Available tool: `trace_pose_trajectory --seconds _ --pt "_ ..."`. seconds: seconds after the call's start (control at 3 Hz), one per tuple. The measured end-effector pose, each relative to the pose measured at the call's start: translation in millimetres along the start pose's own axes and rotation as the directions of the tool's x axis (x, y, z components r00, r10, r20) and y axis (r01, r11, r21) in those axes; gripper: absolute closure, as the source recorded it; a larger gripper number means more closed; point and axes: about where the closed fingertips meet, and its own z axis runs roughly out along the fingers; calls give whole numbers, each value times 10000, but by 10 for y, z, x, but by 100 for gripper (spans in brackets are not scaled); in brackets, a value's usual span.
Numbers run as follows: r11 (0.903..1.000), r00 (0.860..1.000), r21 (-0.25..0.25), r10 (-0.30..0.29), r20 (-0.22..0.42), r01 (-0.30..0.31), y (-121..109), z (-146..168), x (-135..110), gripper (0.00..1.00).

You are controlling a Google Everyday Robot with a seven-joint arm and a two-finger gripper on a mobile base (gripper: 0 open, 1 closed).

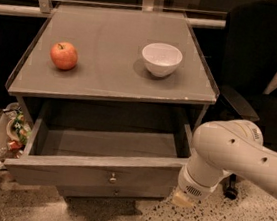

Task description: Close top drawer

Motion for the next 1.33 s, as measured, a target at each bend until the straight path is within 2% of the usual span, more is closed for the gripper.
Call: trace_pose_trajectory --seconds 0.33,1.33 --pt "9997 10000 253 34 38 -35 -169 -21 -115 100" --pt "9975 9994 690 -99 -323 121 -506 6 -399 100"
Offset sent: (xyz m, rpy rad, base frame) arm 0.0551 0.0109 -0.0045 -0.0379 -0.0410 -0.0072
